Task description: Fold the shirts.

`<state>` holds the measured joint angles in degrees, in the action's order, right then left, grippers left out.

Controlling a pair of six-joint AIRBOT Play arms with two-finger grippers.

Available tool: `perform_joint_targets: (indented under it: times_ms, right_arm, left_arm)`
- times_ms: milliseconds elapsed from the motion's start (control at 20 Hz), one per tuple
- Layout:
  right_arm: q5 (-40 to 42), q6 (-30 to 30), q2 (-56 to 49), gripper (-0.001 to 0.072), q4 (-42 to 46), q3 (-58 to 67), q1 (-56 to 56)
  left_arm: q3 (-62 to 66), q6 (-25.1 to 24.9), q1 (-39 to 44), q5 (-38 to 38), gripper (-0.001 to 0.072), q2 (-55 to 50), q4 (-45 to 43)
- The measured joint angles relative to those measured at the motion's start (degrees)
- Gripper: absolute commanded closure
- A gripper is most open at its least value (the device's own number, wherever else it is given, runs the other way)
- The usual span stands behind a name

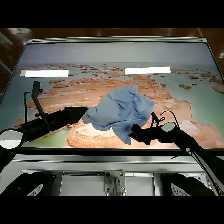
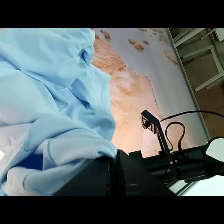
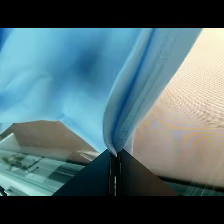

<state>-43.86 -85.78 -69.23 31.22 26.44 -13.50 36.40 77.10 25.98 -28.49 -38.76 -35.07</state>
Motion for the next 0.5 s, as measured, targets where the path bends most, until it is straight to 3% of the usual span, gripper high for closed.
perform_joint_targets:
  times_ms: [200, 350, 500]
  right_arm:
    - [-7.37, 9.27, 3.13, 0.0653, -0.87, 5.92, 2.49]
    - [-18.23, 16.06, 10.75, 0.0653, 0.07, 17.07, 8.28]
    - [-24.24, 18.53, 20.57, 0.0653, 1.07, 32.76, 16.31]
  left_arm:
    - [1.88, -0.46, -2.97, -0.17, 0.0672, 1.42, -0.04]
    - [9.73, -1.29, -11.06, -0.24, 0.0672, 4.09, -0.09]
    - [23.82, -3.67, -21.53, 0.0, 0.0671, 6.67, -0.02]
